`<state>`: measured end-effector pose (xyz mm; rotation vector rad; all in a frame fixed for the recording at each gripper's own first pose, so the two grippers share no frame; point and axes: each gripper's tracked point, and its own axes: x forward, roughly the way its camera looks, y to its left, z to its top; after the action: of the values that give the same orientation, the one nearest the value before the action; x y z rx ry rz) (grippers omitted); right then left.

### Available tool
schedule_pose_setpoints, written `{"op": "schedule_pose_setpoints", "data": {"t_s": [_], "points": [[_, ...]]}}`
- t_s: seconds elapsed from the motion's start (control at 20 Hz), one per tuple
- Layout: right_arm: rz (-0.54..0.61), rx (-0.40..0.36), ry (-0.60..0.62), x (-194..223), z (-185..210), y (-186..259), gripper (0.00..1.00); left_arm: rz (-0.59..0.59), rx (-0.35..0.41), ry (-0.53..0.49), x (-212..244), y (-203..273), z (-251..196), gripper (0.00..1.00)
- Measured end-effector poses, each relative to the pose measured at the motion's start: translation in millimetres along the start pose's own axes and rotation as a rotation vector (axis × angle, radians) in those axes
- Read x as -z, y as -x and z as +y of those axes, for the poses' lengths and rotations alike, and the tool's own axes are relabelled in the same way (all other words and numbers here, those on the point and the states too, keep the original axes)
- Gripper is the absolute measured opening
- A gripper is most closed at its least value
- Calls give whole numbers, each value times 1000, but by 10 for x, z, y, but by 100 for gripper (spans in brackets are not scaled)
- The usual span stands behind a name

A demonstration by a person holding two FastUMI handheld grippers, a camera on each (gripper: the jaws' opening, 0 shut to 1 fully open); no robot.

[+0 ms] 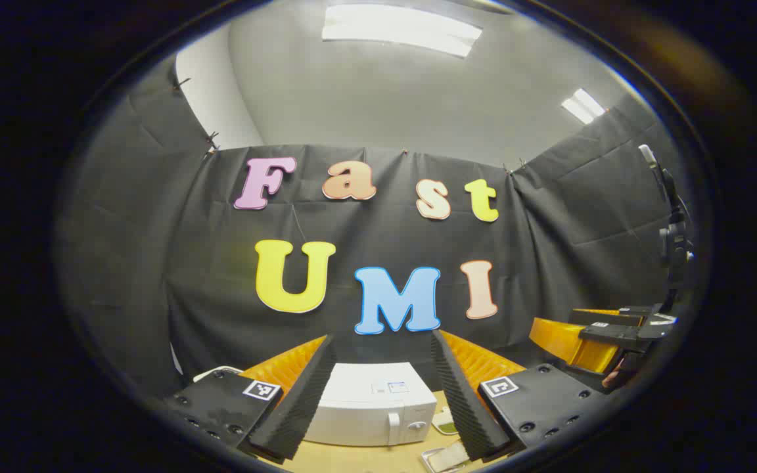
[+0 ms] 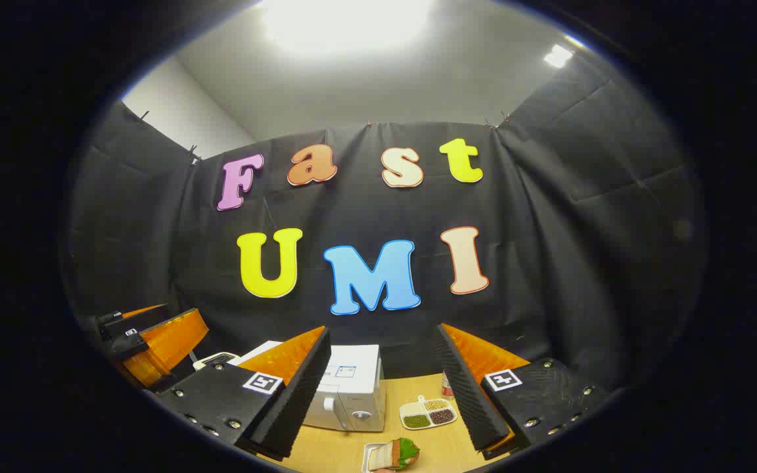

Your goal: Open the microwave oven with the left hand, put the food in, and close the microwave oven.

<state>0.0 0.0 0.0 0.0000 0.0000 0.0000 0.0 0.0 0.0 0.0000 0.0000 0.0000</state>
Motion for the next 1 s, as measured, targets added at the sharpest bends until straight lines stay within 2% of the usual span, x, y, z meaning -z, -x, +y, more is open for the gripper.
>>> {"op": "schedule_pose_setpoints", "data": {"t_s": [0.6, 1.0], "points": [[14, 10, -4, 112, -286, -195, 96, 19, 4, 19, 247, -295, -199, 96], [21, 28, -8, 232, -503, -228, 96, 160, 21, 16, 1051, -585, -280, 95]]}}
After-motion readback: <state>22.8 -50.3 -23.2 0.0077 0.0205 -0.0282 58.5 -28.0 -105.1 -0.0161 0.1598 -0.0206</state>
